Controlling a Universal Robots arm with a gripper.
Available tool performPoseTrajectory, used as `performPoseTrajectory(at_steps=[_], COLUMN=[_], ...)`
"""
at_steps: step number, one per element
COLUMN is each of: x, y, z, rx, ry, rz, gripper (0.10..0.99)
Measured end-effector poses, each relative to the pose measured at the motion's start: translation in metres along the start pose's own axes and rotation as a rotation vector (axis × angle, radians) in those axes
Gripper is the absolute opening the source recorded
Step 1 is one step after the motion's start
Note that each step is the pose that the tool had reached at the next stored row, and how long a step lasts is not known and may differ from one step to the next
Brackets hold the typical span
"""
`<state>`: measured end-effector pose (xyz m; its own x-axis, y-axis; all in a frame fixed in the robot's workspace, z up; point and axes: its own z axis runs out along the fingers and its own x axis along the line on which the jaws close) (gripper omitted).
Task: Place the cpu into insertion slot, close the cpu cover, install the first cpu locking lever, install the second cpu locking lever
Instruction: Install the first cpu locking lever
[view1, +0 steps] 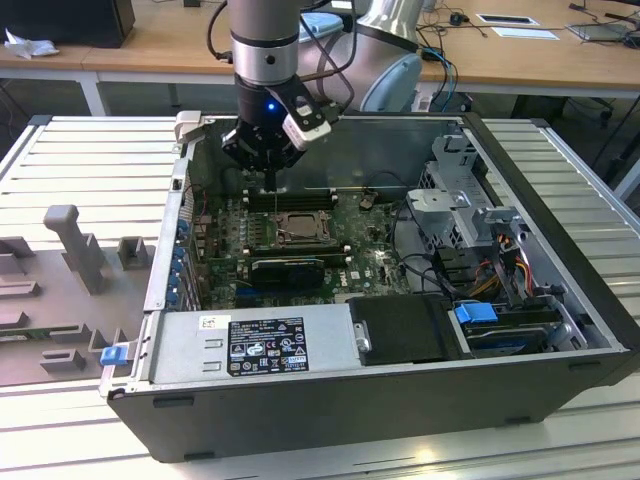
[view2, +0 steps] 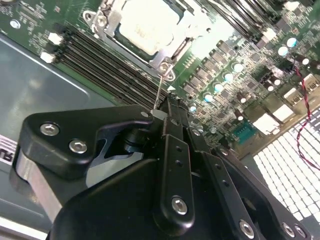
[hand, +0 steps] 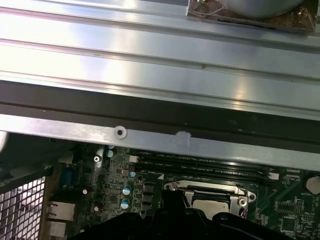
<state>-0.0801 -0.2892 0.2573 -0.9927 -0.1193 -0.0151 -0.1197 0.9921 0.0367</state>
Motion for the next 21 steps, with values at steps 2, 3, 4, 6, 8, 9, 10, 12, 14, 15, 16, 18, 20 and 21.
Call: performPoseTrajectory(at_steps=[2,3,4,6,8,9,10,12,14,15,16,18,20,21], x=[-0.0018,-0.0027,-0.0038,-0.0057,-0.0064,-0.007,-0.0077,-0.0097,-0.0119,-0.013,-0.0144,-0.0153,-0.0154,-0.0153], y=[-0.0002,-0.0004,-0.0005,-0.0008,-0.0009,-0.001,-0.0011,-0.0014,-0.0017,-0.0019,-0.0021,-0.0024,-0.0032,-0.0041], z=[0.0003,0.0008,0.0017,0.0034,0.0044,0.0051,0.0055,0.007,0.0082,0.0088,0.0096,0.0101,0.0106,0.0114], rx=[0.0,0.0,0.0,0.0,0.0,0.0,0.0,0.0,0.0,0.0,0.0,-0.003,-0.029,-0.041], ry=[-0.0001,-0.0002,0.0,0.0,0.0,-0.0001,0.0,0.0,0.0,0.0001,0.0,-0.0004,-0.0037,-0.0054], rz=[0.0,0.0,0.0,0.0,0.0,0.0,0.001,0.001,0.001,0.001,0.001,0.001,0.005,0.009], gripper=[0.106,0.106,0.106,0.106,0.106,0.106,0.106,0.106,0.106,0.106,0.106,0.106,0.106,0.106])
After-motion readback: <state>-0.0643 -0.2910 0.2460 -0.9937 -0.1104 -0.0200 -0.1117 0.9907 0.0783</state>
